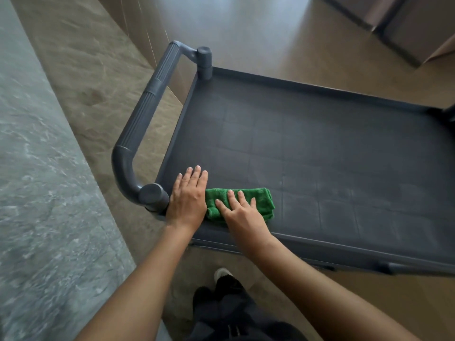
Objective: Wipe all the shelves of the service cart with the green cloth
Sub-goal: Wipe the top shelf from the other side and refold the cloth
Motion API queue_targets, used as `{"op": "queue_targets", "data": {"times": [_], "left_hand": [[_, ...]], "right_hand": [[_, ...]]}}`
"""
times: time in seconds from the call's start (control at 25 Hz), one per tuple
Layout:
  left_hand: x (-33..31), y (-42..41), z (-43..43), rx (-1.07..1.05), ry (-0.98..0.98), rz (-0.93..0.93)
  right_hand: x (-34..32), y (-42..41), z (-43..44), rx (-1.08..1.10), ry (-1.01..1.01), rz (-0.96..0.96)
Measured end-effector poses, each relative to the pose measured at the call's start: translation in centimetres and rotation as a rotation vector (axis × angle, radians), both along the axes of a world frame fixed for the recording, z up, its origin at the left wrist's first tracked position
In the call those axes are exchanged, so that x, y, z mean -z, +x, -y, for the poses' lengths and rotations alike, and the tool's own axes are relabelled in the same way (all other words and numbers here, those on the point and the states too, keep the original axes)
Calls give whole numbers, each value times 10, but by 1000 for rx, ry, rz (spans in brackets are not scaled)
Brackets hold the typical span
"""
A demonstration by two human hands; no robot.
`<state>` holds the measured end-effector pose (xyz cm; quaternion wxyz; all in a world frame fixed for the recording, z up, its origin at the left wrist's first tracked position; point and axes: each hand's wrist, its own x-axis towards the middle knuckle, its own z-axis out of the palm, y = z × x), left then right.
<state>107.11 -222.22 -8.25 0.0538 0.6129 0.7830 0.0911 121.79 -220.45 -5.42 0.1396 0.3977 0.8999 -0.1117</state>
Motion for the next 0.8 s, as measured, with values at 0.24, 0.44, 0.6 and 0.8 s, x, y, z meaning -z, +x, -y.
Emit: {"op": "queue_targets", "data": {"times": [0.24,0.44,0.6,0.8], "left_hand": [[4,-1,-1,-25,10,21],[2,2,0,-28,-24,-4],[-1,6,-1,-48,-22,-25],[-3,8,1,-42,-38,-31]], "right_hand": [[8,-28,-77,40,101,-1],[-6,-60,-148,175,22,33],[-9,-56,-133,163,36,33],[-4,-27,-65,327,-36,39]]}}
